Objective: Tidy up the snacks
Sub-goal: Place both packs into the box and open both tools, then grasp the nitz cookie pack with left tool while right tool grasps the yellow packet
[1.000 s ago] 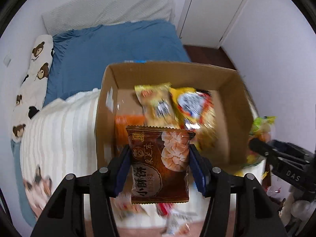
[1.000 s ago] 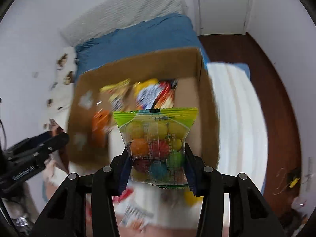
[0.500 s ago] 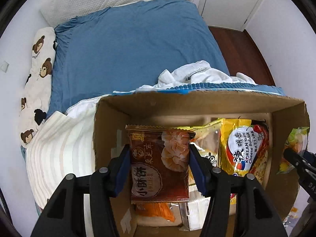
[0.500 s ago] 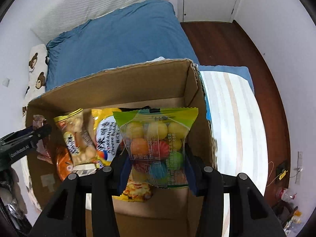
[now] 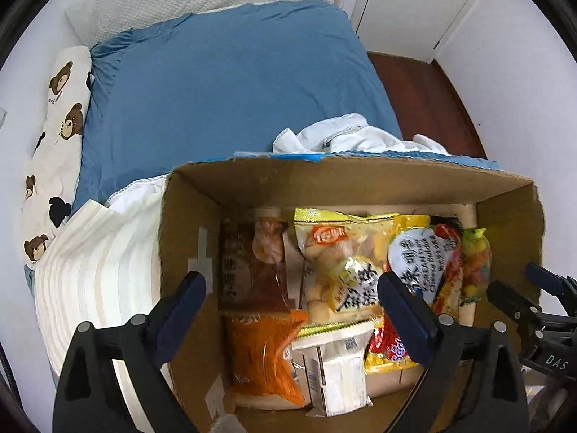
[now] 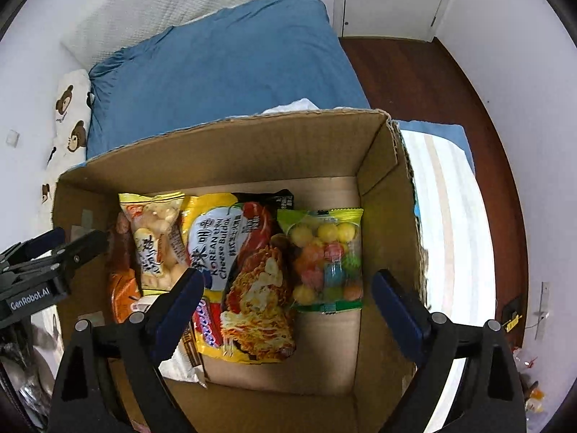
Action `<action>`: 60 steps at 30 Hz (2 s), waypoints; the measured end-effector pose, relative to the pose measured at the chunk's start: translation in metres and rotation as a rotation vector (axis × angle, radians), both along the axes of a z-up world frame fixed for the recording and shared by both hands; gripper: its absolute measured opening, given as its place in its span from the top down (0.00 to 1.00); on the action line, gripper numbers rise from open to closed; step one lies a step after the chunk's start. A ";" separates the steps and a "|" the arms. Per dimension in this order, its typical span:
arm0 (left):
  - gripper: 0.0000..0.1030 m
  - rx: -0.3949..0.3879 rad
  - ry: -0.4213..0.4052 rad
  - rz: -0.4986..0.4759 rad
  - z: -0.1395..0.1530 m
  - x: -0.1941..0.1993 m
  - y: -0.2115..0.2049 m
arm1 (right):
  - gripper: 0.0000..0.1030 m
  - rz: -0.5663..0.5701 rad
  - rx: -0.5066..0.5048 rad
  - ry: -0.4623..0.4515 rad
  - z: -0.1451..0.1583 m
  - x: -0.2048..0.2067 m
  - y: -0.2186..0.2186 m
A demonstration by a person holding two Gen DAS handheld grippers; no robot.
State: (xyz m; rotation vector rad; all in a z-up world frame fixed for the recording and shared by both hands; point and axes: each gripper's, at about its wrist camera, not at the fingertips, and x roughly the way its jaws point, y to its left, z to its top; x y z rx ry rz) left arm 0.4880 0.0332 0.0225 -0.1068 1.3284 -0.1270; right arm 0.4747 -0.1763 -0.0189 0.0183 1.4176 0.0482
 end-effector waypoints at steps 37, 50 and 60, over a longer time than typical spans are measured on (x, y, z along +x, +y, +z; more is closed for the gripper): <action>0.05 0.031 -0.424 0.053 0.114 -0.244 -0.014 | 0.07 0.073 0.060 -0.339 0.118 -0.228 -0.007; 0.05 0.033 -0.050 -0.057 -0.026 -0.283 -0.050 | 0.06 -0.121 0.107 -0.074 0.002 -0.236 -0.092; 0.05 0.003 0.232 -0.134 -0.127 -0.275 -0.092 | 0.06 -0.096 0.056 0.039 -0.077 -0.179 -0.094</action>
